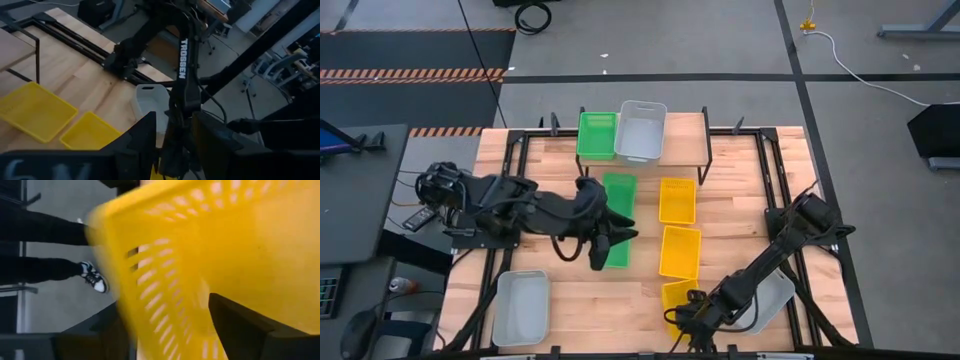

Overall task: Stack baskets on shelf by color
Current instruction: Put the bottom yellow bin on the shelf

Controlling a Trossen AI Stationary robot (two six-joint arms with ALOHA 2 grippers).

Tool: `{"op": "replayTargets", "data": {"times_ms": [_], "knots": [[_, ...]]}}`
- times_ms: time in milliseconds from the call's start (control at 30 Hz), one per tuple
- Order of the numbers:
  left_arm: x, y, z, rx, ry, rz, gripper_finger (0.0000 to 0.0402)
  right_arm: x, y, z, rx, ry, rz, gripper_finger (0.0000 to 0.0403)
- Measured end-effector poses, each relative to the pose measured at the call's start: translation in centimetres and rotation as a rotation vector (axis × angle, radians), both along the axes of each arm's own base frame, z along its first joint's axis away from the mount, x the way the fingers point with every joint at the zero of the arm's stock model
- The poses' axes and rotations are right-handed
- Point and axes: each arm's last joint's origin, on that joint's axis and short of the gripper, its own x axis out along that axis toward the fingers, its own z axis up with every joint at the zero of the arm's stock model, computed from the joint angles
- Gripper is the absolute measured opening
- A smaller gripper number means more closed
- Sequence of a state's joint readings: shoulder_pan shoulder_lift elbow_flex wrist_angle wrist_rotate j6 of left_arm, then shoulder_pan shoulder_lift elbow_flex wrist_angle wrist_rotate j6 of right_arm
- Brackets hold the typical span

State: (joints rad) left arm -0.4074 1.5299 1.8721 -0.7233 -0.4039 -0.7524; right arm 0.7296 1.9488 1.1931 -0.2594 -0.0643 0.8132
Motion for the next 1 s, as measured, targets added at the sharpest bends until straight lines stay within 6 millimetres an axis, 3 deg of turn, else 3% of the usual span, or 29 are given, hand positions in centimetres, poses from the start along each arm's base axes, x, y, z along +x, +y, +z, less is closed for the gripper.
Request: {"op": "replayTargets", "data": {"times_ms": [200,433,667,1000], "knots": [[-0.2,-0.7,0.1,-0.006,-0.016,-0.013,0.0132,0.0,-0.1,0.3,-0.04,-0.044,0.024,0.0153],[-0.3,-1.0,0.1,0.003,-0.014,-0.024,0.0132,0.2,0.4,1.4,0.075,-0.072,0.091,0.0016],[-0.3,-1.0,0.0,0.057,-0.007,-0.046,0.0133,-0.1,-1.0,6.3,0.132,-0.184,0.057,0.0011],[-0.3,-1.0,0.1,0.102,-0.011,-0.062,0.0133,-0.8,-8.3,14.3,0.005,-0.397,-0.146,0.0011]]}}
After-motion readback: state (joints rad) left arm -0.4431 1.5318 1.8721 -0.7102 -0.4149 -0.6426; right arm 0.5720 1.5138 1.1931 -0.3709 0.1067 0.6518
